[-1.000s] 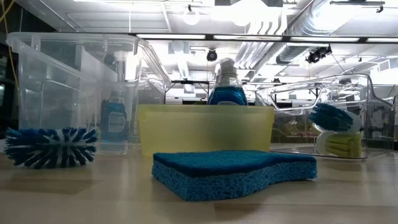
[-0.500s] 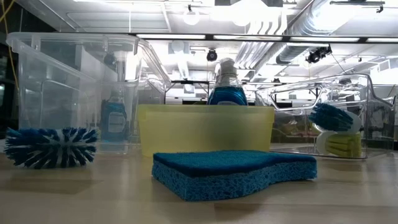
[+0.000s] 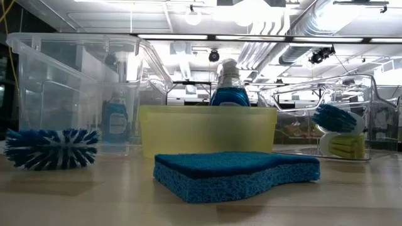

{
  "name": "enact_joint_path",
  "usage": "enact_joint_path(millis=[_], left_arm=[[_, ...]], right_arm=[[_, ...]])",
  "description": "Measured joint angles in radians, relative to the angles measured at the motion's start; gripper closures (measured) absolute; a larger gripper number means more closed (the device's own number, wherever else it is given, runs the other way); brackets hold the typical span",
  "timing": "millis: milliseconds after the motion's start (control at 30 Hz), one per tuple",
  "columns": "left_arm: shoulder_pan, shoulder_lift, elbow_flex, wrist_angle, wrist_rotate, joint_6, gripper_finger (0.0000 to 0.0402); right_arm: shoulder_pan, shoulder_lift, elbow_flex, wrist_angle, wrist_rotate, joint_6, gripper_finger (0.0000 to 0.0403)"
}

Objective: Pick & Place Kitchen Sink Supplies
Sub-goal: Put the blue sponge into the white bin

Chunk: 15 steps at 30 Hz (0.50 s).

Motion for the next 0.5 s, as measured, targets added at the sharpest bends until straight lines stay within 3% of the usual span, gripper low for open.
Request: enact_joint_path(millis=[233,500], left_arm=[[0.0,-0.097,0.0,-0.264,-0.162,0.101,0.04],[0.0,-0.296,0.0,-0.765,-0.29,0.125,0.04]], right_arm=[[0.0,-0.142,0.0,-0.226,0.211,-0.09,0.0109],[0.0,-0.256,0.0,-0.49,0.3,-0.083,0.0109]])
